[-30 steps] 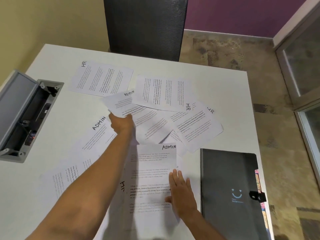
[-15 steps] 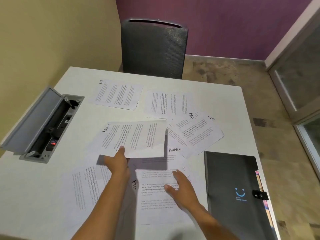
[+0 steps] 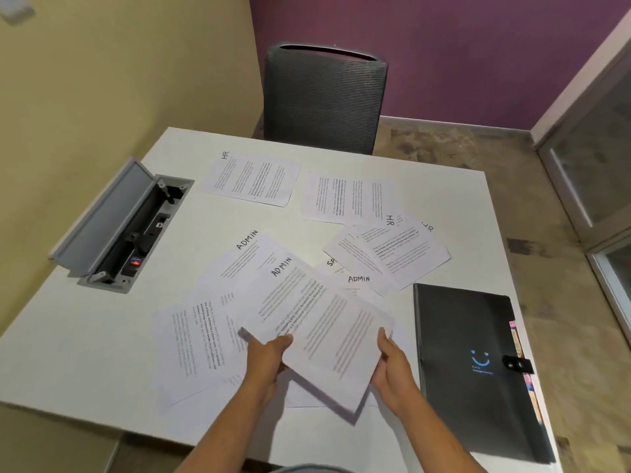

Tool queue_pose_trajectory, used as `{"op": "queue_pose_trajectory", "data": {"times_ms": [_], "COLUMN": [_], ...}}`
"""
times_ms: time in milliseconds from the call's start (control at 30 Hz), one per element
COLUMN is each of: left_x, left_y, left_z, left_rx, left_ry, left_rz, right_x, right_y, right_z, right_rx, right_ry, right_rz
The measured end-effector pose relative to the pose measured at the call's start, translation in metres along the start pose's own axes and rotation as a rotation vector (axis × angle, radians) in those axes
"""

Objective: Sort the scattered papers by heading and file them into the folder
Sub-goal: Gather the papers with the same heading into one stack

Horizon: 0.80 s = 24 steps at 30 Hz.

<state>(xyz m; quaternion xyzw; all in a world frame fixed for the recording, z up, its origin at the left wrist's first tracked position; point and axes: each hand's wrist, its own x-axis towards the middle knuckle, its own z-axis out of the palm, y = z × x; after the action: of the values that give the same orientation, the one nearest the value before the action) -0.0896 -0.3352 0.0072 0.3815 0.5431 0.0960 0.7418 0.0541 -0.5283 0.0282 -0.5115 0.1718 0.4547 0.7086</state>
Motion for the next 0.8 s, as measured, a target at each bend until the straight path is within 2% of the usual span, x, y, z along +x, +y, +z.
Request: {"op": "queue_pose_trajectory", "data": {"times_ms": [133,200,300,433,533,800], "left_x": [-0.026,-0.025,-0.021,-0.018,-0.016,0.009], "left_y": [0.016,0.017,0.021,0.023,0.017,-0.023], "left_z": [-0.013,-0.021,-0.025,-0.013,0.002,0.037], "left_rx": [0.208,0.264,0.339,0.397,0.527,0.936], "left_ry": [-0.122,-0.188,-0.242,-0.178,-0.109,0.059], "left_rz": [0.064,0.074,0.091,0.145,0.218,0.356], "right_x": [-0.008,-0.013,-0.017,-0.023,-0.023,-0.025], "right_y": [0.010,0.017,0.027,0.034,0.038,0.047], "right_z": [-0.021,-0.031,-0.043,-0.049,-0.058,-0.061], "right_rx": [-0.079,-0.168,-0.359,-0.546,-0.624,-1.004], "right_ry": [0.085,0.149,0.151,0.138,0.159,0.409], "right_rz": [-0.023,-0.032,-0.042,-0.049,-0.088,-0.202]}}
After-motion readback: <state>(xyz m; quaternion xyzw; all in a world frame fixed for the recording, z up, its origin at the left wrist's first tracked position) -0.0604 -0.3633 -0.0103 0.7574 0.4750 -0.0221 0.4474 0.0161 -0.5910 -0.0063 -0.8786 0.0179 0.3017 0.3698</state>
